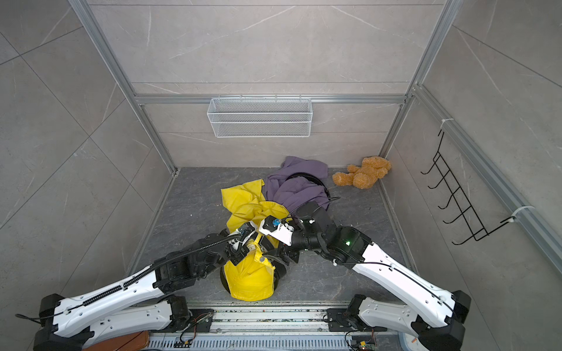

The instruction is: Remove the belt from the trousers

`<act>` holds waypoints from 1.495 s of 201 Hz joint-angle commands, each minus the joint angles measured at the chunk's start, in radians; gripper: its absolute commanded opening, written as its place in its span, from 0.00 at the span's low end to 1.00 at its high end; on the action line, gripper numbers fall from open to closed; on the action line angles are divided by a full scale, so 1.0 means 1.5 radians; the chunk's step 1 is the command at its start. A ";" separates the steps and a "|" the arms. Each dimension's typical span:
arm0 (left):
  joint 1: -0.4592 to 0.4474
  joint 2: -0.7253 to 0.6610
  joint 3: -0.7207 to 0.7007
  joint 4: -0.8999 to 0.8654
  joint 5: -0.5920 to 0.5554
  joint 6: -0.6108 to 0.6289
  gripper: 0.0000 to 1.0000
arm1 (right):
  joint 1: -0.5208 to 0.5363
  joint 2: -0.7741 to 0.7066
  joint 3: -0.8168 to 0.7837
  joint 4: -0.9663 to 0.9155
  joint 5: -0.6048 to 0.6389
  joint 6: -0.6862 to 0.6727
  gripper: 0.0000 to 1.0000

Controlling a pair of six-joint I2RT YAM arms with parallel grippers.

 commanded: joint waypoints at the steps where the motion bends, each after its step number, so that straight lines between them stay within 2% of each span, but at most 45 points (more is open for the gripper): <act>1: -0.006 -0.008 0.010 0.103 -0.003 -0.033 0.00 | 0.001 0.018 -0.023 0.040 0.045 0.074 0.66; 38: -0.008 -0.016 0.004 0.108 -0.008 -0.032 0.00 | -0.006 -0.004 -0.072 0.107 0.055 0.118 0.58; 75: -0.008 -0.020 -0.002 0.112 -0.010 -0.030 0.00 | -0.010 0.004 -0.072 0.103 0.018 0.119 0.57; 114: -0.008 -0.018 -0.002 0.125 -0.013 -0.027 0.00 | -0.010 0.032 -0.064 0.074 0.026 0.111 0.57; 185: -0.009 -0.007 0.005 0.122 -0.011 -0.027 0.00 | -0.010 0.041 -0.100 0.145 0.029 0.160 0.67; 249: -0.016 0.003 0.017 0.116 -0.017 -0.033 0.00 | 0.003 0.062 -0.099 0.151 0.061 0.167 0.66; 300: -0.019 0.006 0.025 0.116 -0.038 -0.038 0.00 | 0.012 0.064 -0.113 0.168 0.080 0.179 0.71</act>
